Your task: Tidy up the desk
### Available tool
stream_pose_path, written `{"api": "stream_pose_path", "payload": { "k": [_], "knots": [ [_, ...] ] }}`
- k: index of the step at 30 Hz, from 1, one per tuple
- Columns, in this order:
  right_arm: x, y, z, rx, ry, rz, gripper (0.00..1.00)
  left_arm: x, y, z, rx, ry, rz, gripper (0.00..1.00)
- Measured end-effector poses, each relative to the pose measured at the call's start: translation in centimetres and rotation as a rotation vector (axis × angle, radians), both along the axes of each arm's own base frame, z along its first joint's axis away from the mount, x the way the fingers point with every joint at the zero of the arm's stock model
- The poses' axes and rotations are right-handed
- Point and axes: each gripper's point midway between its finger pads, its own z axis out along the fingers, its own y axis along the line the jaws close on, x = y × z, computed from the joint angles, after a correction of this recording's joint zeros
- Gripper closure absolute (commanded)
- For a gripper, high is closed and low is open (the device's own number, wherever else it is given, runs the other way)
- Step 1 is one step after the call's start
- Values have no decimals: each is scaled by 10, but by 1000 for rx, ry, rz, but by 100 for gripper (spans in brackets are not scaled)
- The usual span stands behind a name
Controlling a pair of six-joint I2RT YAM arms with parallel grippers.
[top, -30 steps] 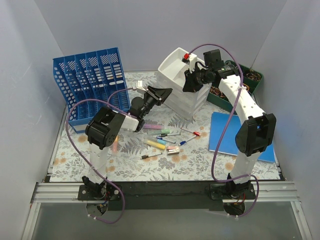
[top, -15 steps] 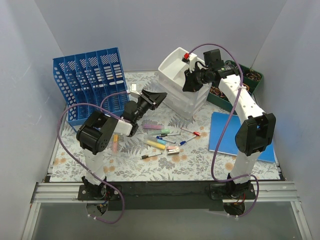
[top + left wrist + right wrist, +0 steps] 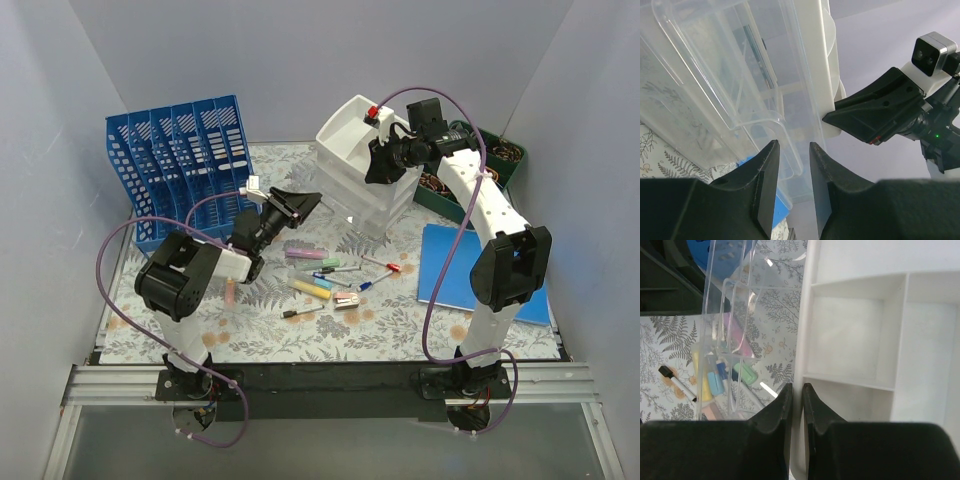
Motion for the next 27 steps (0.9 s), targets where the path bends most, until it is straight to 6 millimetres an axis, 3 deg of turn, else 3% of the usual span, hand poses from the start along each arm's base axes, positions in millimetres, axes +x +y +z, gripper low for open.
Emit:
{"api": "stream_pose_path", "payload": {
  "k": [5,10,19,22,27],
  "knots": [
    [0,0,-1,-2,1,-1,99,-7,5,1,-4,-2,-1,70],
    [2,0,-1,-1,-2,-1,99,-16,14,18,-25,-48,4,68],
    [2,0,-1,-3,-5,4,99,-28,23,23,-28,-60,-5,54],
    [2,0,-1,-7,-11,11,88,-37,29,21,-21,-55,-15,49],
    [0,1,0,-3,-14,30,50,-53,52,22,-11,-64,-11,41]
  ]
}}
